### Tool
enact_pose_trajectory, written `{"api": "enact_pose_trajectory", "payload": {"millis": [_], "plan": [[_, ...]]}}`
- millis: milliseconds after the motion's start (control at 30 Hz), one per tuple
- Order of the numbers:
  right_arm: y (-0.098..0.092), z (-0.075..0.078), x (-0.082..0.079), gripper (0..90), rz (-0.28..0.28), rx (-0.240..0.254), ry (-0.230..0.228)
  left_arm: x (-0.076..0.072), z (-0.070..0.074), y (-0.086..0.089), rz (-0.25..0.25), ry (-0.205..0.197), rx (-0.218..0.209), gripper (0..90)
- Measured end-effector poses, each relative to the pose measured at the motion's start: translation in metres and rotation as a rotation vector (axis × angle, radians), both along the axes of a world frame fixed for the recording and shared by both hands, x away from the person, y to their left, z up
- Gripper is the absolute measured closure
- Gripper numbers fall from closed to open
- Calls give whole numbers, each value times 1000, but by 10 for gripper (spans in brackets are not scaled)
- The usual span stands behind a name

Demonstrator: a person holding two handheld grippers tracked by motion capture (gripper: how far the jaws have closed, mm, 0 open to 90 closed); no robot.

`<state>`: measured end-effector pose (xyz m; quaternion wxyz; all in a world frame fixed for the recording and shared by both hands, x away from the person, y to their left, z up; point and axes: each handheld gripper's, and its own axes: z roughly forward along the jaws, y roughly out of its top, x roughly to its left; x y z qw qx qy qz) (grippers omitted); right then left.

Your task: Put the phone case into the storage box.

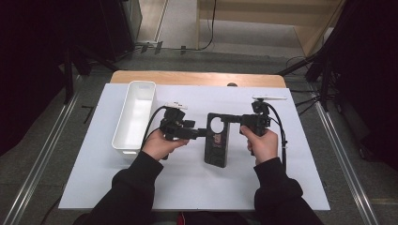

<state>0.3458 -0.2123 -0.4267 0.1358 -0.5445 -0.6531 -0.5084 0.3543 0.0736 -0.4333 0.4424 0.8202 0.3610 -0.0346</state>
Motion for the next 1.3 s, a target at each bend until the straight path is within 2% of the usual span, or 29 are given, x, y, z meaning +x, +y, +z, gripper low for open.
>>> {"api": "enact_pose_trajectory", "payload": {"millis": [133,300,467,700,900,1033,1300], "plan": [[1,1,-1,773,7,0,-4,3,1,2,26,31,-14,287],[5,1,-3,773,23,-6,-19,4,3,3,27,23,-33,286],[9,1,-5,773,32,-3,-22,6,2,2,23,34,-16,286],[13,2,-7,773,43,4,-33,6,4,0,28,36,-39,290],[16,3,-8,773,48,11,-38,7,2,-3,33,28,-34,337],[19,2,-9,773,56,11,-36,8,1,-4,39,23,-47,367],[24,3,-11,773,70,10,-37,9,-1,-5,38,37,-62,438]]}}
